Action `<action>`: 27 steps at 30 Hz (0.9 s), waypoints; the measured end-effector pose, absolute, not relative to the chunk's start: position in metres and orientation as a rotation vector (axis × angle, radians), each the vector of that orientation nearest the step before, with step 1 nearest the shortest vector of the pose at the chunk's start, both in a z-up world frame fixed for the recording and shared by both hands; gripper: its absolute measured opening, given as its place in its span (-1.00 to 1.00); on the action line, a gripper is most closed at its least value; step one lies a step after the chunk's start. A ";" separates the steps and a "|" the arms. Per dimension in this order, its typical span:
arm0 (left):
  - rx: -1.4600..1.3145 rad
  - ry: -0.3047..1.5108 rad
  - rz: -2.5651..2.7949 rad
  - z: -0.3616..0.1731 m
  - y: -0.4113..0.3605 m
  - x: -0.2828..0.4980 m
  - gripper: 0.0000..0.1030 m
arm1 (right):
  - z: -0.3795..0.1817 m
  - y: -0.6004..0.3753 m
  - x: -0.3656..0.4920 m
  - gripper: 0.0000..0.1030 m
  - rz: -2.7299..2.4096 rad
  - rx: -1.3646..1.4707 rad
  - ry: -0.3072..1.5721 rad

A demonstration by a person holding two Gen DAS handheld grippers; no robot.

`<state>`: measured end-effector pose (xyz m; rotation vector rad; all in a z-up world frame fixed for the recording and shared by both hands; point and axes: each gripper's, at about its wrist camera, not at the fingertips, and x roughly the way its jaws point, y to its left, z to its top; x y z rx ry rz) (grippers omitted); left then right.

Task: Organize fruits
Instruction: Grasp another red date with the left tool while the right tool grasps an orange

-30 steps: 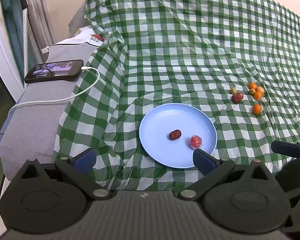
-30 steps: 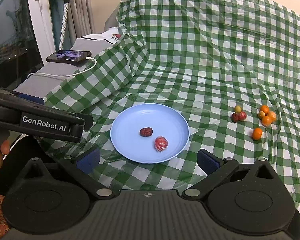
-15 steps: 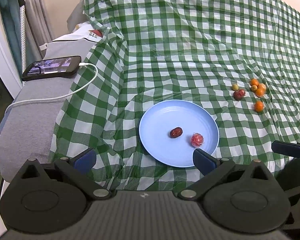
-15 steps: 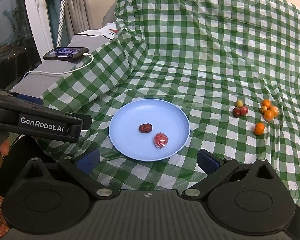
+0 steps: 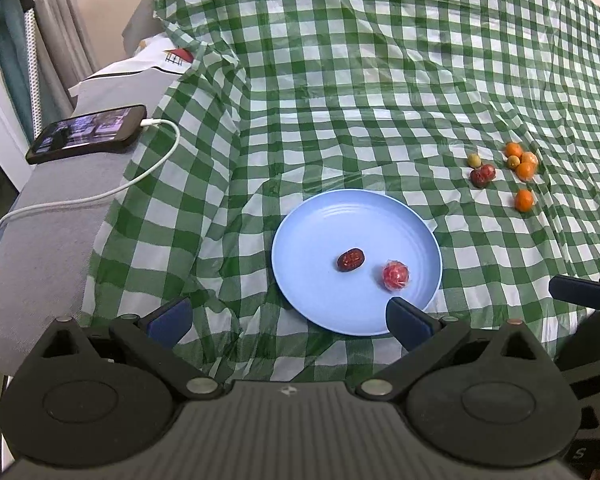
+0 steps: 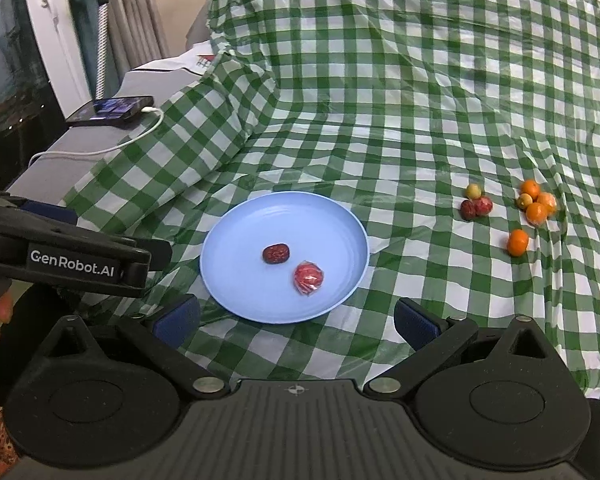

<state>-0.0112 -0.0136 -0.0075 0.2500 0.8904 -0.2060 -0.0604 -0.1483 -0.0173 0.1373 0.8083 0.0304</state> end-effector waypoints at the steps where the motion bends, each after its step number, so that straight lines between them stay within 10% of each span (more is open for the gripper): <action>1: 0.252 0.893 -0.207 -0.008 -0.016 -0.009 0.99 | -0.019 -0.151 -0.060 0.99 0.026 0.143 0.810; 27: 0.342 0.935 -0.385 -0.040 -0.160 0.082 0.99 | -0.068 -0.316 -0.023 0.98 -0.400 0.192 0.728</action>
